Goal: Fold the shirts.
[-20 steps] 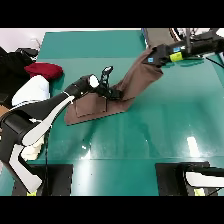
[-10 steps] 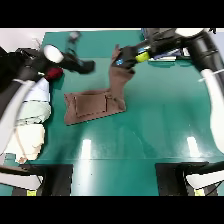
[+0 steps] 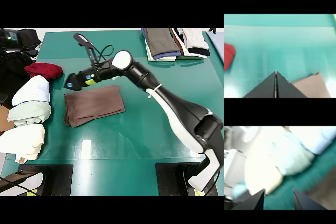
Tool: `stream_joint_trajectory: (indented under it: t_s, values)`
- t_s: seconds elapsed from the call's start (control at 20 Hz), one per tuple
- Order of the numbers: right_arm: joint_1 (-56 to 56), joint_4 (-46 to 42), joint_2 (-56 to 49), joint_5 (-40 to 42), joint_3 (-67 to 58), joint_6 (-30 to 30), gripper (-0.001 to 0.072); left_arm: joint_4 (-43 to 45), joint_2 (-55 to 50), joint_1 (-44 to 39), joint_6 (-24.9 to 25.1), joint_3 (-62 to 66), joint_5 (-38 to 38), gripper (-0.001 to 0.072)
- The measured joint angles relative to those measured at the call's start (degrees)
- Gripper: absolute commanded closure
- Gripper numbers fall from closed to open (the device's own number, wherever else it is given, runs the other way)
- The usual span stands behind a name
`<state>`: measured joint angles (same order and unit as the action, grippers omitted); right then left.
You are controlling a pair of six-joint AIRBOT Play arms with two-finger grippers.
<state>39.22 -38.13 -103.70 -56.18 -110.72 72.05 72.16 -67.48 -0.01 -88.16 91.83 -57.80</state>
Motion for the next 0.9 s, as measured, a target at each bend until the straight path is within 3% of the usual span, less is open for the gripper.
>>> stream_joint_trajectory:
  t_s: [0.2, 0.25, 0.3, 0.6, 0.9]
  values:
    - [-8.83, -7.98, 7.32, -1.57, 13.07, 2.40, 0.0294, -0.33, 0.63, 0.00, 0.20, -0.52, -1.79, 0.0687]
    - [-11.89, -9.14, 8.90, -2.14, 16.50, 2.99, 0.0157, -0.37, 0.63, -0.52, 0.42, -0.57, -1.88, 0.0686]
    - [-15.26, -10.23, 10.10, -2.71, 20.13, 3.74, 0.0107, -0.50, 0.52, -1.38, 0.72, -0.63, -2.12, 0.0687]
    - [-29.40, -6.14, 8.33, -6.16, 33.11, 4.26, 0.0108, -0.55, -2.45, -7.34, 1.46, -0.72, -2.01, 0.0686]
    - [-25.40, 3.45, -1.70, -6.86, 29.55, 1.05, 0.0109, -0.63, -5.07, -10.91, 1.64, -0.72, -1.77, 0.0685]
